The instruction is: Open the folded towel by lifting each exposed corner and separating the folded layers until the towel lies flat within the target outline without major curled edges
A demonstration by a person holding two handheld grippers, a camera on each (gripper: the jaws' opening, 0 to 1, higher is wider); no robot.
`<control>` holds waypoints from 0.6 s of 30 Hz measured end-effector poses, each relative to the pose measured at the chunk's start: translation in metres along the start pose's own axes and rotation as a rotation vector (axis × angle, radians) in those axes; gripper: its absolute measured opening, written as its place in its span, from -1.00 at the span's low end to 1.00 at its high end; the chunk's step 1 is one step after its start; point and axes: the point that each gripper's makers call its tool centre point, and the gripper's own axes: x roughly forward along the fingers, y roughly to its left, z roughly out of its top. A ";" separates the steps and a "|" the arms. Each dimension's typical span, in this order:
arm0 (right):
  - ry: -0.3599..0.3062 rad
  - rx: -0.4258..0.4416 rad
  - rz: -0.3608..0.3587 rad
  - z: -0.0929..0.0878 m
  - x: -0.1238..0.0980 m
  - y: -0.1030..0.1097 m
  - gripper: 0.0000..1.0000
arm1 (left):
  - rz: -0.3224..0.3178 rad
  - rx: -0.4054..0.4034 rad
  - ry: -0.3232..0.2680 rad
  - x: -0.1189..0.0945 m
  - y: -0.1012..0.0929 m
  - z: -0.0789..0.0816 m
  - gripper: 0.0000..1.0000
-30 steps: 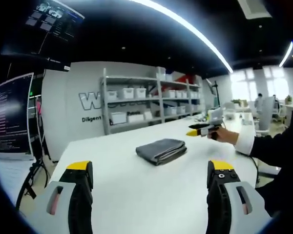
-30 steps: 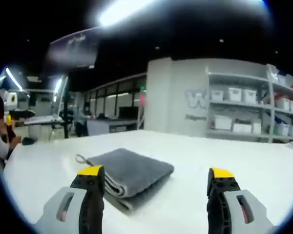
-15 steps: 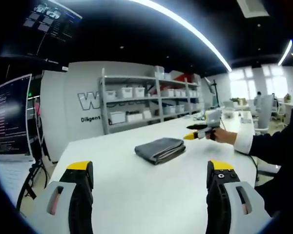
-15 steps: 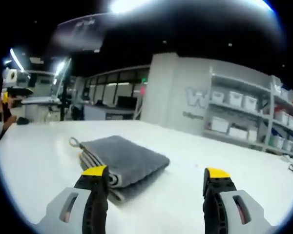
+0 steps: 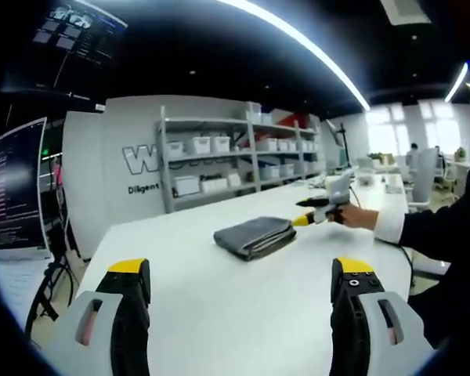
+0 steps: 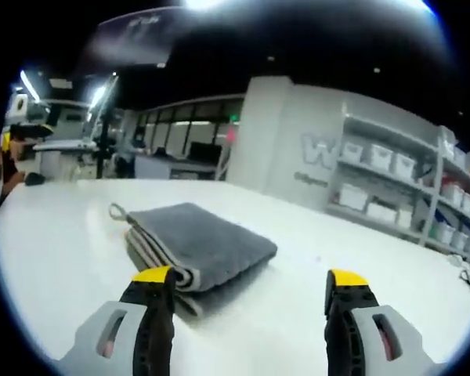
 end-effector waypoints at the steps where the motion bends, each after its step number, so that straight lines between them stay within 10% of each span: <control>1: 0.000 -0.001 0.002 0.000 0.000 0.001 0.48 | 0.001 0.001 0.001 0.000 0.000 0.000 0.89; 18: 0.050 -0.035 0.053 -0.012 0.012 0.014 0.37 | -0.012 0.010 0.015 0.003 -0.005 -0.002 0.88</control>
